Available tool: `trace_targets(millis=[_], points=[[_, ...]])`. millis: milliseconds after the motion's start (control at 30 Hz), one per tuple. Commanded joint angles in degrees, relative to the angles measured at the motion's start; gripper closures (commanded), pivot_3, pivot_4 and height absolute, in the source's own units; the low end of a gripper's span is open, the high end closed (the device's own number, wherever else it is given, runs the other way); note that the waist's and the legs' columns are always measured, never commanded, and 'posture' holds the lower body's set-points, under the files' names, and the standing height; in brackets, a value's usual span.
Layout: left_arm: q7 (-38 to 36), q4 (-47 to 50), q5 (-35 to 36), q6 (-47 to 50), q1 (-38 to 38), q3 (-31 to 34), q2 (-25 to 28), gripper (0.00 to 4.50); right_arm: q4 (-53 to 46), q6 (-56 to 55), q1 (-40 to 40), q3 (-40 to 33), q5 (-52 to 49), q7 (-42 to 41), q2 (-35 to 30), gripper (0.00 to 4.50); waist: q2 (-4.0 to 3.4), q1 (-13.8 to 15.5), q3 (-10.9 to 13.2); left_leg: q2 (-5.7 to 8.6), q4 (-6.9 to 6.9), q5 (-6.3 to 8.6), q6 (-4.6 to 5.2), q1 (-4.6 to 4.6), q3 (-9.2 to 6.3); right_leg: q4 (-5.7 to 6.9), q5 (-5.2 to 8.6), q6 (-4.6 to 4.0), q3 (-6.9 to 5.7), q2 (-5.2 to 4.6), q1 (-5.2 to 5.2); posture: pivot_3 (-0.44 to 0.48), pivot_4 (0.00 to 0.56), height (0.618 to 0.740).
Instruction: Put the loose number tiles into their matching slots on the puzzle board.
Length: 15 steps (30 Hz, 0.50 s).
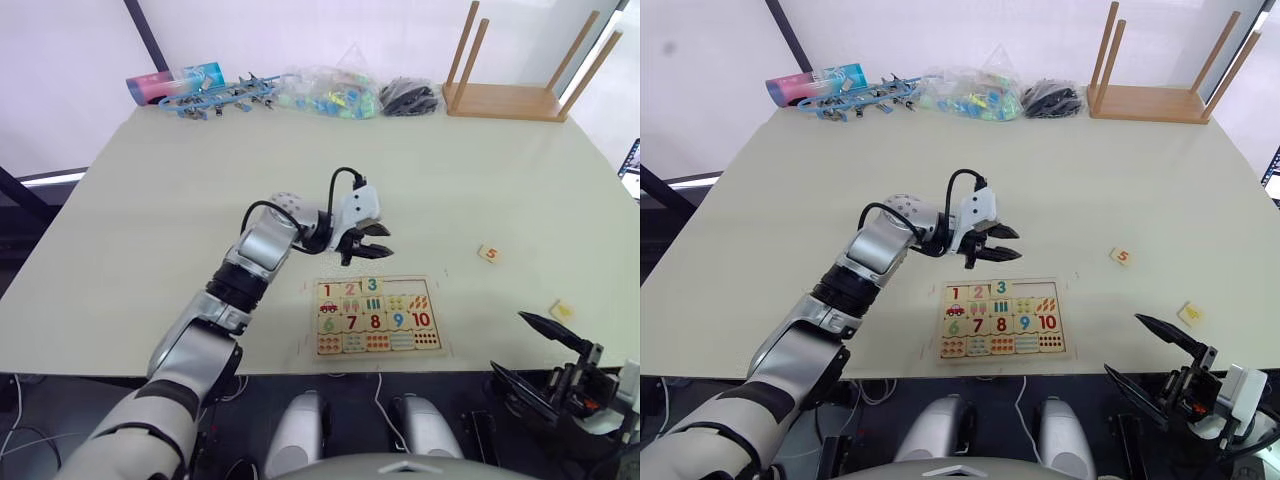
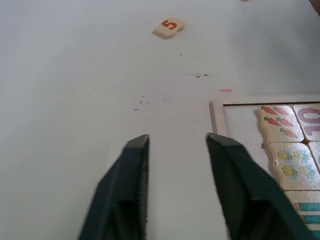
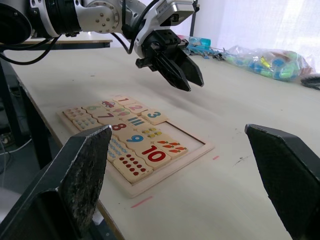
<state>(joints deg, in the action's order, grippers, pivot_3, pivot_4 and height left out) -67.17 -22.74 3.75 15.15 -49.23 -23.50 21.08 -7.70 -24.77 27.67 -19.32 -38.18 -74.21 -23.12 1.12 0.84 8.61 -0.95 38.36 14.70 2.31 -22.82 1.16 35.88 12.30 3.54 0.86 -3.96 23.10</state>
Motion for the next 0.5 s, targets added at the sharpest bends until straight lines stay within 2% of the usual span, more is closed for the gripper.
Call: trace_targets(millis=[33, 300, 500], points=[[-3.86, -3.29, -1.14, -5.59, -1.82, -0.96, -0.21, 4.33, -1.23, -1.14, 0.71, -0.67, -0.17, 0.69, 0.14, 0.0, 0.0, 0.0, 0.0, 0.0, 0.0, 0.0, 0.0, 0.0, 0.0, 0.0, 0.0, 0.0, 0.0, 0.0, 0.0, 0.0, 0.15, 0.74], [-8.09, -10.51, -3.79, -12.06, -3.27, -1.49, -0.96, 4.33, -2.05, -1.19, 0.96, -0.71, -0.23, 1.99, -0.03, 0.0, 0.0, 0.0, 0.0, 0.0, 0.0, 0.0, 0.0, -0.01, 0.0, 0.0, 0.0, -0.01, -0.01, 0.0, 0.0, 0.0, 0.15, 0.74], [-10.47, -10.68, -4.02, -13.29, -2.77, -1.16, -1.05, 4.33, -2.5, -1.56, 1.69, -0.59, -0.13, 2.76, 0.23, 0.0, 0.01, 0.01, 0.0, 0.0, 0.0, 0.0, 0.0, -0.03, -0.02, 0.0, 0.0, -0.01, 0.0, 0.0, 0.0, 0.0, 0.15, 0.74]])
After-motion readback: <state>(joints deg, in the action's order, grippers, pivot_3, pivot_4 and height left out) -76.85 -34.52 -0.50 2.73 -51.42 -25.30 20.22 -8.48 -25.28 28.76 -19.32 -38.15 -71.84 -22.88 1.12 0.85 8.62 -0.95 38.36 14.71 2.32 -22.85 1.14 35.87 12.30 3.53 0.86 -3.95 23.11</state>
